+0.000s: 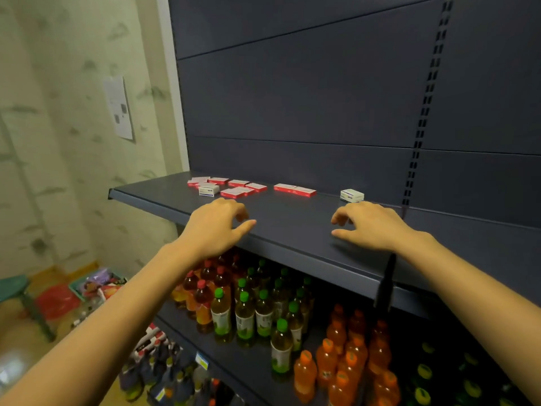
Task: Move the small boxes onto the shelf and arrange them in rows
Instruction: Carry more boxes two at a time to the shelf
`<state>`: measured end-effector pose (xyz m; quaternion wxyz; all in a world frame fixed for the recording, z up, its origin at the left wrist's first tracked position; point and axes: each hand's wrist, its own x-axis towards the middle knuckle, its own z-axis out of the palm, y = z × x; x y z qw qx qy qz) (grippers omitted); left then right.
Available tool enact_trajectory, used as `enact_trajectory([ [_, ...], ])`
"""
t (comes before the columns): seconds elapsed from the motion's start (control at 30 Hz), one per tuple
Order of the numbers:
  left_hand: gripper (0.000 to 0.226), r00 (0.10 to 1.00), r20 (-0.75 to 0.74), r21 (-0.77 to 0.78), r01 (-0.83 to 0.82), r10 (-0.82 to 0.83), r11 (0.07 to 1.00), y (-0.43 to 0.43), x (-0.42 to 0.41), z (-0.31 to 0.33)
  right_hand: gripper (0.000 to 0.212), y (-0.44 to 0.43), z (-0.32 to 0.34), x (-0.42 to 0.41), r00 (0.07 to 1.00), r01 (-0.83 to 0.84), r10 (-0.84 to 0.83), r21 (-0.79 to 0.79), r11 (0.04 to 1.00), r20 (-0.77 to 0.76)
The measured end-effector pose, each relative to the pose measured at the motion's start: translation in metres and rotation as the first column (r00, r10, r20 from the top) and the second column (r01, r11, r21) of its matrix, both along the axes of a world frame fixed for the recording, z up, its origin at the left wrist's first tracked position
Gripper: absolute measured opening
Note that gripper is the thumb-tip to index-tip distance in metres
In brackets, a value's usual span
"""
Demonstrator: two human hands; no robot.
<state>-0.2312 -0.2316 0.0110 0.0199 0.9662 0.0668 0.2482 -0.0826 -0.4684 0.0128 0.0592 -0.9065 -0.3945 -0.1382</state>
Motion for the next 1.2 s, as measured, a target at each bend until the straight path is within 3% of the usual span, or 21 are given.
enact_trajectory([
  [0.3,0.032,0.996,-0.004,-0.055,0.084,-0.084,0.995,0.085,0.031,-0.007,0.033,0.053,-0.012,0.036,0.956,0.256,-0.251,0.015,0.967,-0.149],
  [0.57,0.03,0.991,0.018,-0.123,0.135,-0.134,0.983,0.131,0.076,-0.018,0.042,0.064,-0.012,0.084,0.879,0.468,-0.459,0.053,0.882,-0.131],
  [0.77,0.027,0.987,0.034,-0.1,0.163,-0.16,0.982,0.162,0.124,-0.017,0.052,0.079,-0.013,0.133,0.811,0.571,-0.559,0.025,0.821,-0.173],
  [1.03,0.028,0.983,0.064,-0.144,0.18,-0.172,0.973,0.211,0.179,-0.008,0.046,0.088,-0.015,0.182,0.707,0.689,-0.681,-0.031,0.724,-0.191],
  [1.2,0.026,0.984,0.097,-0.187,0.163,-0.147,0.969,0.247,0.192,-0.006,0.049,0.106,-0.009,0.188,0.731,0.657,-0.649,-0.039,0.753,-0.21],
])
